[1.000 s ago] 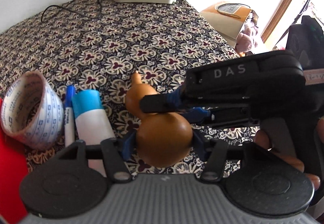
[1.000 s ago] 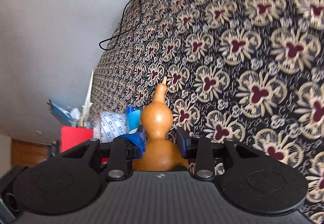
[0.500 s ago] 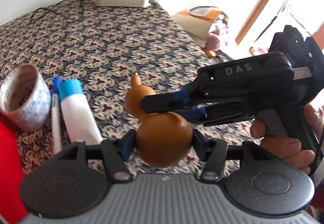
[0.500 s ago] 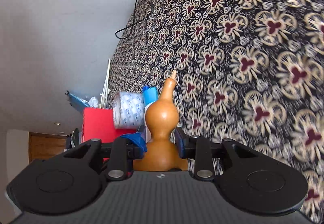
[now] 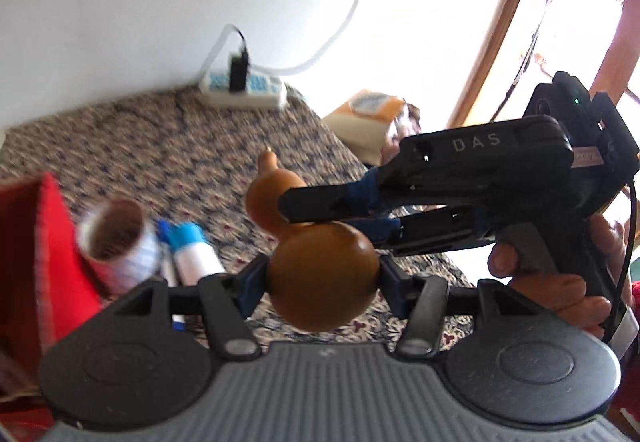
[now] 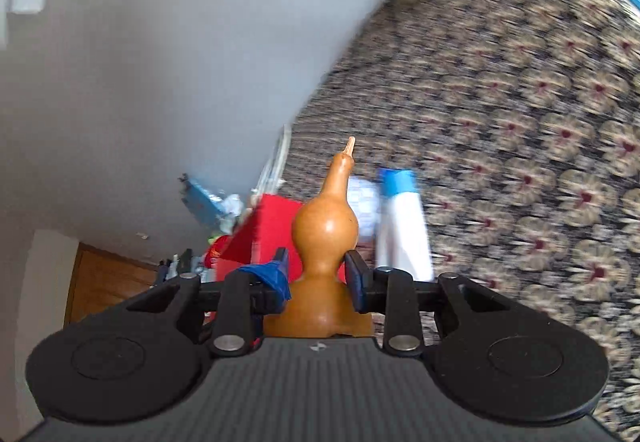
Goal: Organize rigid objects
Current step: 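Carry the gourd with the right tool into the red box, then lower the gourd into the box and open the right tool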
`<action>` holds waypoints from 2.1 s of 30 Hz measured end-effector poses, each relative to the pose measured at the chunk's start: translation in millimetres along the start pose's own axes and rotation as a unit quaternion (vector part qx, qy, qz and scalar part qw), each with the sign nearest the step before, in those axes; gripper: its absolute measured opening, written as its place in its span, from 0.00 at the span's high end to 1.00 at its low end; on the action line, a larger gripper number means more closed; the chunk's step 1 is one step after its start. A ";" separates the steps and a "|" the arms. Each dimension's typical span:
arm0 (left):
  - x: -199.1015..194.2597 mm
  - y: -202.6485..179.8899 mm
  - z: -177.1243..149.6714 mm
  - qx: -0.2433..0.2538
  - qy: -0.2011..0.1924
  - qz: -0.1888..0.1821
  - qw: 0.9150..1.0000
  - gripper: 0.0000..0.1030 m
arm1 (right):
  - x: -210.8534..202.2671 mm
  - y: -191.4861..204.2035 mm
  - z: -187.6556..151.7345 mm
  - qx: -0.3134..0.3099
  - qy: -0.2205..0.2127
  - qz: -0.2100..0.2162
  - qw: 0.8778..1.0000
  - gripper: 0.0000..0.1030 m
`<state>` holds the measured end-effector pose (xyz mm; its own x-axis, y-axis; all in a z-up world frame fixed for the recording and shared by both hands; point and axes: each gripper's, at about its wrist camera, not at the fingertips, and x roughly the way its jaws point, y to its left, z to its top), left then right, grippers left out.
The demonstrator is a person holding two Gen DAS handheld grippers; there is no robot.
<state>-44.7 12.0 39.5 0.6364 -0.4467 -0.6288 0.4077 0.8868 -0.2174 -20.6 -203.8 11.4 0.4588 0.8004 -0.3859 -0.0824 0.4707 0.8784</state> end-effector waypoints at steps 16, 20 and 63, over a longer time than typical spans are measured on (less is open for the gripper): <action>-154.5 161.8 -19.3 -0.072 -0.078 0.113 0.988 0.45 | 170.3 157.1 -45.5 -0.140 0.085 0.048 0.985 0.87; -168.4 208.0 -32.6 -0.102 -0.062 0.129 0.984 0.45 | 230.8 173.6 -55.1 -0.140 0.125 0.037 0.981 0.87; -54.3 253.0 -11.1 -0.074 0.129 0.199 0.969 0.43 | 282.0 117.2 -52.6 -0.082 0.118 -0.136 0.980 0.87</action>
<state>16.7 262.0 10.4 0.5317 -0.0387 -0.8461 0.0535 0.9985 -0.0121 52.6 96.5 -9.2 0.2682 0.6910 -0.6712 -0.1348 0.7168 0.6841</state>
